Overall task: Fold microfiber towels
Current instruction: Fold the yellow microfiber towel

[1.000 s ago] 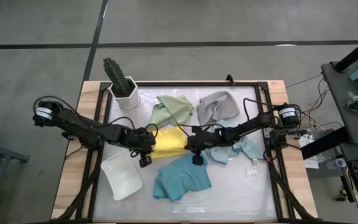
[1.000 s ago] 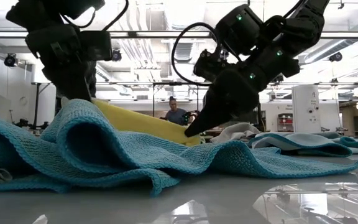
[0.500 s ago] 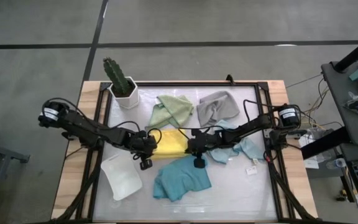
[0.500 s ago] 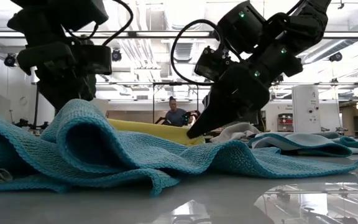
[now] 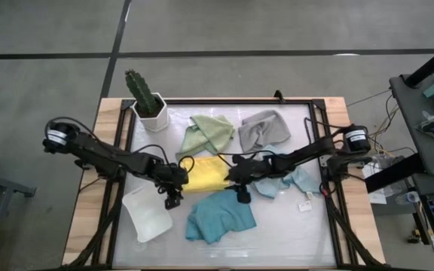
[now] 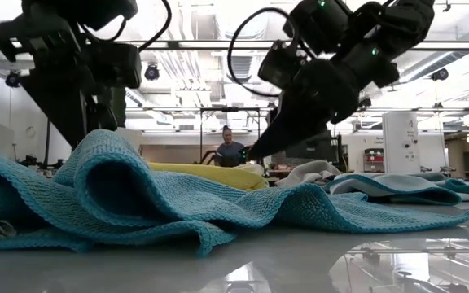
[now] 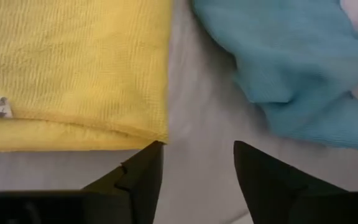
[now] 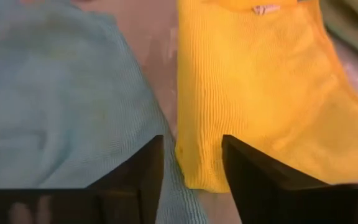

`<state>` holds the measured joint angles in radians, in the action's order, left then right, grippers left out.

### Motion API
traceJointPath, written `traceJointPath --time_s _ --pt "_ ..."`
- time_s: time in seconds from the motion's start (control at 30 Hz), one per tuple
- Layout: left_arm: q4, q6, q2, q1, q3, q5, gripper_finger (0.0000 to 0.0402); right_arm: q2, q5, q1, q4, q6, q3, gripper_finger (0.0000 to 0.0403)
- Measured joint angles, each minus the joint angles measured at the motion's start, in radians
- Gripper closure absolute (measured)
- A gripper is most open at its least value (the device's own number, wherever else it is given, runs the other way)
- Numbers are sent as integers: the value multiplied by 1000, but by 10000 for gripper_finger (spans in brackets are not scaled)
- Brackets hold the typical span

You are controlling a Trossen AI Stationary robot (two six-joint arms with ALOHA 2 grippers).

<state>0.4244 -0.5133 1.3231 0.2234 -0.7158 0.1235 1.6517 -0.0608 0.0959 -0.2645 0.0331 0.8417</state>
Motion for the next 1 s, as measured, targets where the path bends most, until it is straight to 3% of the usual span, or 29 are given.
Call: traceJointPath --time_s 0.2,0.43,0.8,1.0 --pt "53 13 -39 0 -24 -4 225 -63 5 -8 19 -39 0 225" --pt "-8 33 -42 -1 -11 -171 266 -59 12 -66 -2 -47 57 246" --pt "-27 52 16 1 38 -193 362 85 -3 -123 10 -114 245 268" --pt "-33 49 16 2 77 -193 389 180 -121 -168 71 -118 372 249"
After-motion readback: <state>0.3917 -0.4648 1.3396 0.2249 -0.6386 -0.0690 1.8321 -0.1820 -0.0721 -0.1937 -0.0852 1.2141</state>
